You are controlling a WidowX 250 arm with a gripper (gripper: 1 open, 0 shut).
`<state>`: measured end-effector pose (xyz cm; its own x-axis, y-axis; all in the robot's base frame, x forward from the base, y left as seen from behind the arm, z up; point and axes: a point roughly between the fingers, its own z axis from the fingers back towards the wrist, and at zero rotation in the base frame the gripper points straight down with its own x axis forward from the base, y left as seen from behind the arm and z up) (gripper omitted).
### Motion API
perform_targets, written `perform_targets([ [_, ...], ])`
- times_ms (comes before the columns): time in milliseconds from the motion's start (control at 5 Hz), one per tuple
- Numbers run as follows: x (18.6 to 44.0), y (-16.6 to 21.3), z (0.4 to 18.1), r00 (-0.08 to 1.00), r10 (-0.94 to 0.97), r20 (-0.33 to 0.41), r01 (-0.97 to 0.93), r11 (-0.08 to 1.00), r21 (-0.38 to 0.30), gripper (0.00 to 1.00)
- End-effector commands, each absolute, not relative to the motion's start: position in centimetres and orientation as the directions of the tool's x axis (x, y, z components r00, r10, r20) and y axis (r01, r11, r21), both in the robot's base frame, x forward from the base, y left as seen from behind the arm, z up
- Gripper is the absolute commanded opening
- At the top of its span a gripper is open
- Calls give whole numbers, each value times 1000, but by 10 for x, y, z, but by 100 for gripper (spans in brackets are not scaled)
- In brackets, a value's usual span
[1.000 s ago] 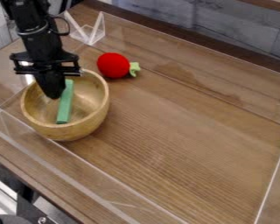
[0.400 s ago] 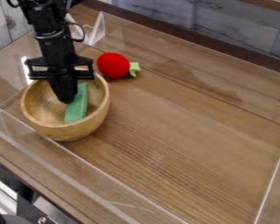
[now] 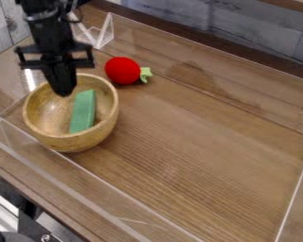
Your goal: Put the green stick in the brown bowl
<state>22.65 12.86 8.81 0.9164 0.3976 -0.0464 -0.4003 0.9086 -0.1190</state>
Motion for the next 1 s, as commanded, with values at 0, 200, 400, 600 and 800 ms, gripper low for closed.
perform_targets([
  [0, 233, 123, 118, 908, 418, 19, -413, 903, -115, 0],
  [200, 241, 122, 115, 920, 391, 18, -387, 915, -114, 0],
  [400, 247, 121, 121, 922, 386, 21, -382, 917, -117, 100],
  [600, 251, 123, 127, 919, 394, 21, -389, 914, -114, 100],
  [800, 258, 119, 141, 919, 393, 42, -386, 915, -120, 100],
])
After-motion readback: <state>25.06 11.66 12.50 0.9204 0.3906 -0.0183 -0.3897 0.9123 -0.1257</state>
